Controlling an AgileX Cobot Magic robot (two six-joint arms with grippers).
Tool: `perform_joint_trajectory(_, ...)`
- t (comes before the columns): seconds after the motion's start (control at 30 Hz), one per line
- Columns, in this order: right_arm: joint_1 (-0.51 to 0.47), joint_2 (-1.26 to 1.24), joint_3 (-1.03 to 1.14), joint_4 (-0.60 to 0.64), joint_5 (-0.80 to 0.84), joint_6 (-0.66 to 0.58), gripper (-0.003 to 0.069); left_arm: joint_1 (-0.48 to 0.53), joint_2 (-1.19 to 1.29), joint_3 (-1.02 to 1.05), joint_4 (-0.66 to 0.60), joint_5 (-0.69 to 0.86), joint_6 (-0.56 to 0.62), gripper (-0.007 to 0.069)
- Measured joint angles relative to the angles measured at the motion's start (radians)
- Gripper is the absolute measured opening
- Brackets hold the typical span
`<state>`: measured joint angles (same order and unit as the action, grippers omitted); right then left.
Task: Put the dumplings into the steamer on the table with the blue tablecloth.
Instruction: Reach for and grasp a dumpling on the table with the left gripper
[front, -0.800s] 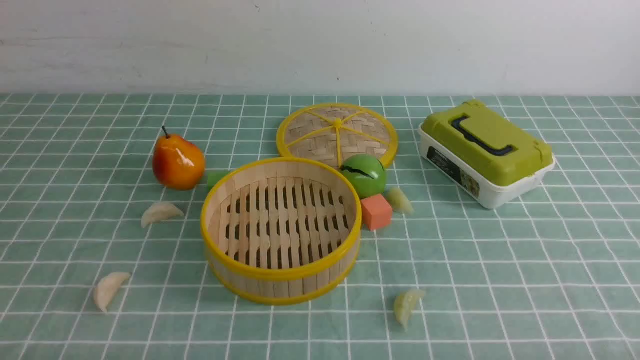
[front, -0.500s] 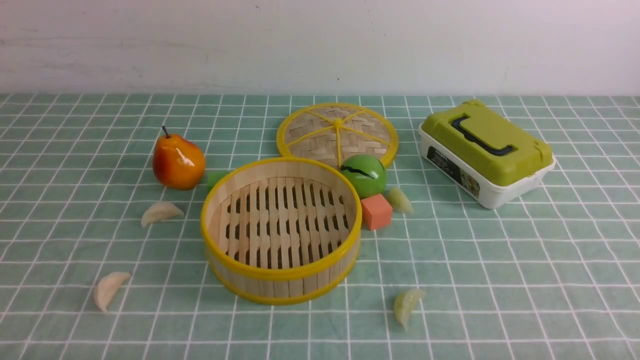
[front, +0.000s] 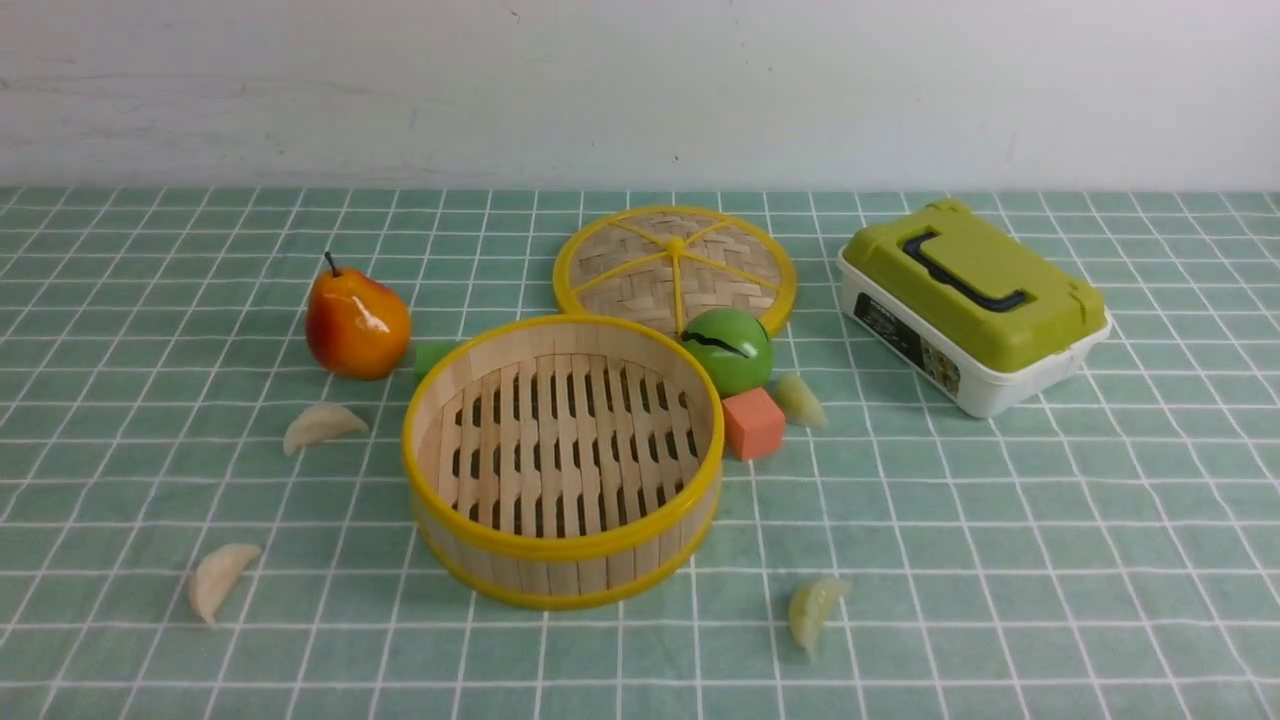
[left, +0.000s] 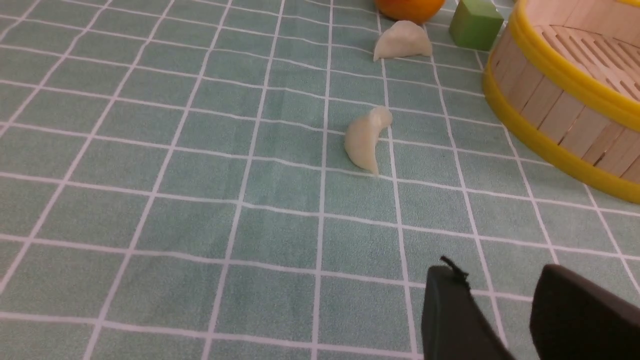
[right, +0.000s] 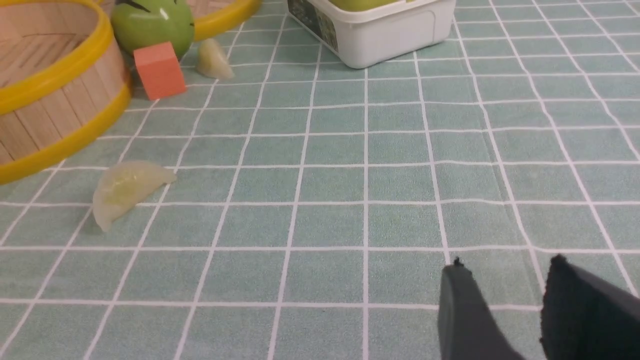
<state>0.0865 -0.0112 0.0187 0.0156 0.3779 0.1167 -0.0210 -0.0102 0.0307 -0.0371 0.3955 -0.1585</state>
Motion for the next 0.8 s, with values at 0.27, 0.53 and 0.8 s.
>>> perform_joint_trajectory(0.27, 0.0, 0.0, 0.0, -0.016, -0.003, 0.0, 0.0239, 0.0, 0.0, 0.0, 0.0, -0.003, 0.0, 0.0238)
perform_joint_trajectory(0.53, 0.0, 0.0, 0.008, -0.051, -0.083, 0.0, 0.0239, 0.0, 0.0, 0.0, 0.0, -0.117, 0.0, 0.0238)
perform_joint_trajectory(0.8, 0.0, 0.0, 0.009, -0.051, -0.456, 0.042, 0.0239, 0.0, 0.0, 0.0, 0.0, -0.475, 0.0, 0.0238)
